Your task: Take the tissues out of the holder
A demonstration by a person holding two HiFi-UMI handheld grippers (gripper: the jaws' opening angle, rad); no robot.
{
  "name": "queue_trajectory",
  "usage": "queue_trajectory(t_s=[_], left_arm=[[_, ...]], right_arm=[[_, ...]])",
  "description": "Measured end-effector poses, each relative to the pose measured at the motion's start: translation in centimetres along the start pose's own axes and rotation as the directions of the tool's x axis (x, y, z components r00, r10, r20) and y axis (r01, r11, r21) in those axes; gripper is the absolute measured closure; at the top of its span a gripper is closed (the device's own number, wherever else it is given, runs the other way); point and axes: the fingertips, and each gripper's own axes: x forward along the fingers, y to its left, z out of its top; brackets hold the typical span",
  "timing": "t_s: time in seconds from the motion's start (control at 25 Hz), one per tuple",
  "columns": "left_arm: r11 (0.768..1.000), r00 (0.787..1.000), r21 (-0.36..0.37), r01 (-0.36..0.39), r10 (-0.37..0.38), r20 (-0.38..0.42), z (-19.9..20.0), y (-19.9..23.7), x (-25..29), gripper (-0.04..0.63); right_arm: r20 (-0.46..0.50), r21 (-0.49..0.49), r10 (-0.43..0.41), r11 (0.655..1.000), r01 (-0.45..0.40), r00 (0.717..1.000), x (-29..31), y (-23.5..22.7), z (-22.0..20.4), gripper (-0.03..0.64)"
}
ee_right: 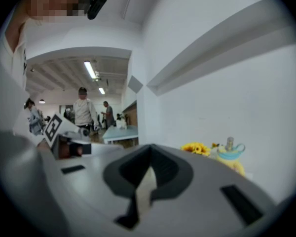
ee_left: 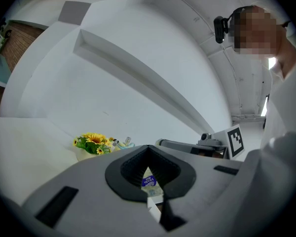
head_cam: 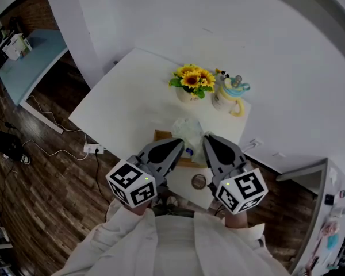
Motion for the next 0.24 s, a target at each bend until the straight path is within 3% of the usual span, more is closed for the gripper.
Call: queue_trajectory(t_s=[0.24], left_arm=[[1.000,1.000,0.012,0.008,-0.008,-0.008,0.09,0.12,0.17,0.581]], right_arm=[[0.006,-0.004,0.015,1.000,-0.015,1.000,0.04,0.20,0.37,0.606]])
